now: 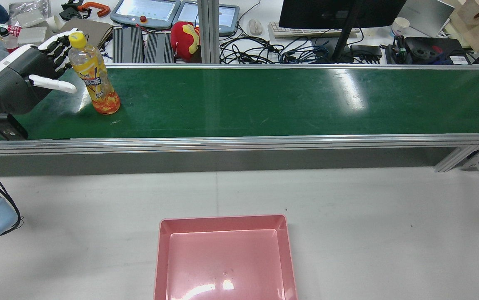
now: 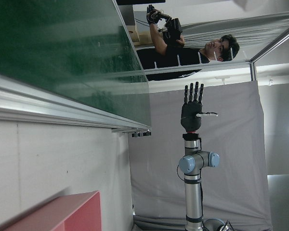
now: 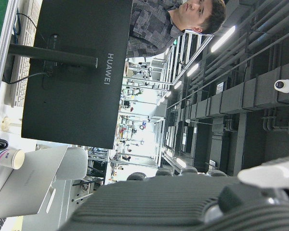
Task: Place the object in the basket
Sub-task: 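Move the left hand toward the juice bottle on the conveyor, then close the left hand's fingers around the juice bottle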
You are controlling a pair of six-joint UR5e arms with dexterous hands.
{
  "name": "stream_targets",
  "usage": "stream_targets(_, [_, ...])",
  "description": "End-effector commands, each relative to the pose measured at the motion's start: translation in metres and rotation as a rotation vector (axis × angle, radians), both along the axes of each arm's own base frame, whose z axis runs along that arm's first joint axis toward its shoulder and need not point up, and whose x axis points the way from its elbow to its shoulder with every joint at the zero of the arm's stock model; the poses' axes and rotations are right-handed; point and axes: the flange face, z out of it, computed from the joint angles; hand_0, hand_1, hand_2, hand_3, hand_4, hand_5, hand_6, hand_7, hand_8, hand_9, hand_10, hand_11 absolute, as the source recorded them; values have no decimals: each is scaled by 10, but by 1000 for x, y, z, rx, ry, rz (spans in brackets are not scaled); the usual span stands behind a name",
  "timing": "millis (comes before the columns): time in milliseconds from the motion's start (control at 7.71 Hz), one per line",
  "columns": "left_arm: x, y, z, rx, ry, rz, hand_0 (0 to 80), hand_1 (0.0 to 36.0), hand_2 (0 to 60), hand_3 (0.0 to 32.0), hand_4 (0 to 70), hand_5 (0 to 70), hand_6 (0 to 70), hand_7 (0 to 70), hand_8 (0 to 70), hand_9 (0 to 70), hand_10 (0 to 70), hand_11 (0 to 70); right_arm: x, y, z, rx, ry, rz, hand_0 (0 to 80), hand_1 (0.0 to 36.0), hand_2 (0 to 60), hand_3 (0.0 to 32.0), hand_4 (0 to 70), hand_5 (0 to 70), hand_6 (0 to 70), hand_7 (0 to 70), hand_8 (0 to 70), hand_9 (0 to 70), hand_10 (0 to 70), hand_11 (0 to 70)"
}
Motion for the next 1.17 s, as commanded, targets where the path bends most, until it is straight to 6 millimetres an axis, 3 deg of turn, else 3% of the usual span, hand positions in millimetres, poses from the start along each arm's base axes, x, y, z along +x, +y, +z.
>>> stream_targets(0, [19,2,-11,-1,10,7,599,177,0,0,63,249,0,38,0,0,47,94,0,0,0,0,0,-1,0,0,0,0,0,0,0,0,0,0,0,0])
stream_targets(389, [29,-9,-39,1,12,9,584,179,0,0,65,260,0,38,0,0,45,91,0,0,0,0,0,-1,0,0,0,0,0,0,0,0,0,0,0,0])
stream_targets(1037, [39,-13,-43,1,13,15,573,181,0,0,80,332,0,52,23,31,65,119,0,0,-1,2,0,-1,0,0,0,0,0,0,0,0,0,0,0,0])
